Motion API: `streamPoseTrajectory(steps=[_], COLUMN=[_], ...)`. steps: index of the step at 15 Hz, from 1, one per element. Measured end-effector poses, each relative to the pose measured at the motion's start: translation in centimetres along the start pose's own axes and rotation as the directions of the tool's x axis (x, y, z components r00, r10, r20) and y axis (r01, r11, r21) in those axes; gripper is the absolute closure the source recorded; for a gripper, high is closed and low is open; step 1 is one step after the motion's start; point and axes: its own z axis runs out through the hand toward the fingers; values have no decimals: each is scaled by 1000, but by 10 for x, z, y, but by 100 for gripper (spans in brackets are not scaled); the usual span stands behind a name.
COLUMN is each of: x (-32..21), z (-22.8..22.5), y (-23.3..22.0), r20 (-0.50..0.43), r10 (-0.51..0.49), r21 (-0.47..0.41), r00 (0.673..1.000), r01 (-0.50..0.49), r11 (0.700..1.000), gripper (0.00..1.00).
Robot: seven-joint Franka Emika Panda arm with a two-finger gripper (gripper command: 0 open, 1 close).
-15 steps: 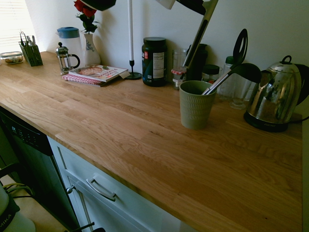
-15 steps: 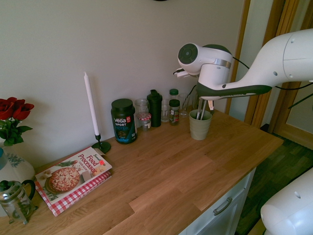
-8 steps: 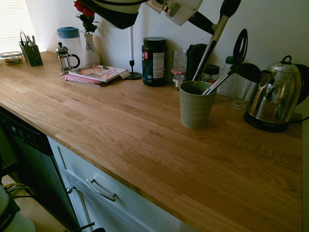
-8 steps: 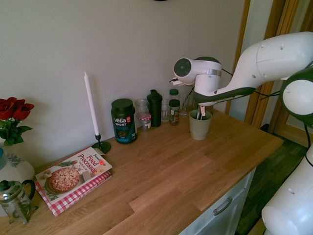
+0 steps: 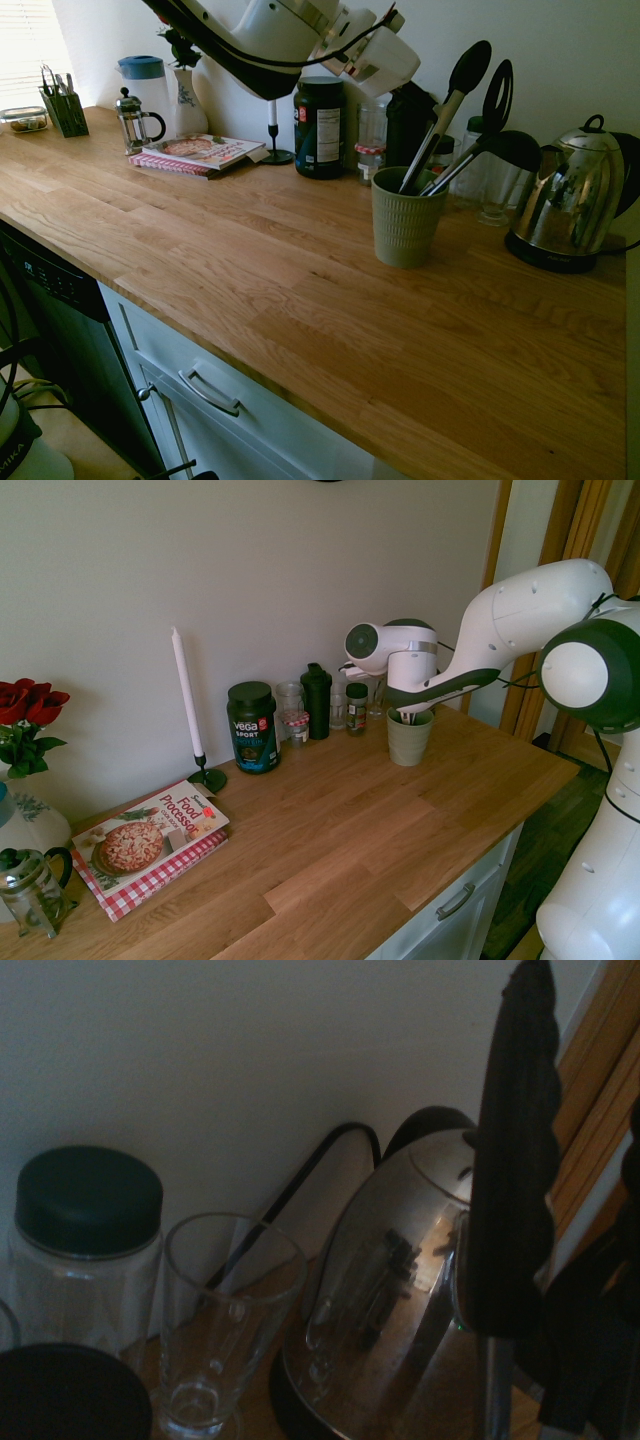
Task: Put the tongs back in the holder
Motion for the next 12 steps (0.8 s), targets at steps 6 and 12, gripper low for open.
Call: streamPoseTrajectory(steps=[6, 12], x=[-19, 33], z=[7, -86], y=[18, 7], r20=[29, 61], r10=[-7, 52], r21=[-24, 63], r00=[1000, 997], r01=[7, -55], r11=[1000, 996], gripper=[0, 0])
